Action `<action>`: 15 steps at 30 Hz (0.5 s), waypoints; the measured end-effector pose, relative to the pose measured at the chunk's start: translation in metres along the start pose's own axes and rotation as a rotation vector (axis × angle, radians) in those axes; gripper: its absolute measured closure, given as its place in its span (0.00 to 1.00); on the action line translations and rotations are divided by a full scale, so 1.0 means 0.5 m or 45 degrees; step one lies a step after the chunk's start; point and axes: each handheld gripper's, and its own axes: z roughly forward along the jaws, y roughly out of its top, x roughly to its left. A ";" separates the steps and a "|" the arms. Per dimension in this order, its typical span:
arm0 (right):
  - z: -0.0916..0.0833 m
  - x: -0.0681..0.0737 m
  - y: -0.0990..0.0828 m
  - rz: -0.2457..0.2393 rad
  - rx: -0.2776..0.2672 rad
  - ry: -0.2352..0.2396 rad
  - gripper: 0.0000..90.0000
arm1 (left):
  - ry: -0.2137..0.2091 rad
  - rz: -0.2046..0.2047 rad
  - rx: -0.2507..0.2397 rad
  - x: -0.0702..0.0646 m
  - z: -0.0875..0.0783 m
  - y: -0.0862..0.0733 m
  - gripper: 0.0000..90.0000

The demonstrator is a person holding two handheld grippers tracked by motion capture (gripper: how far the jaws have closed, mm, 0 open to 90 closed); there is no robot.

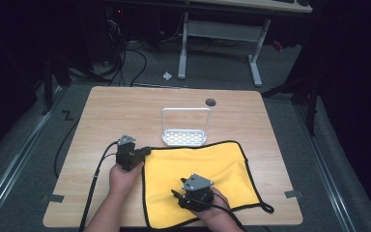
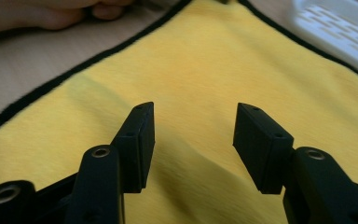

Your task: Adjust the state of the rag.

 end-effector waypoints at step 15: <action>0.076 0.152 0.033 -0.132 0.063 0.226 0.48 | -0.005 -0.032 0.013 0.004 0.002 0.000 0.94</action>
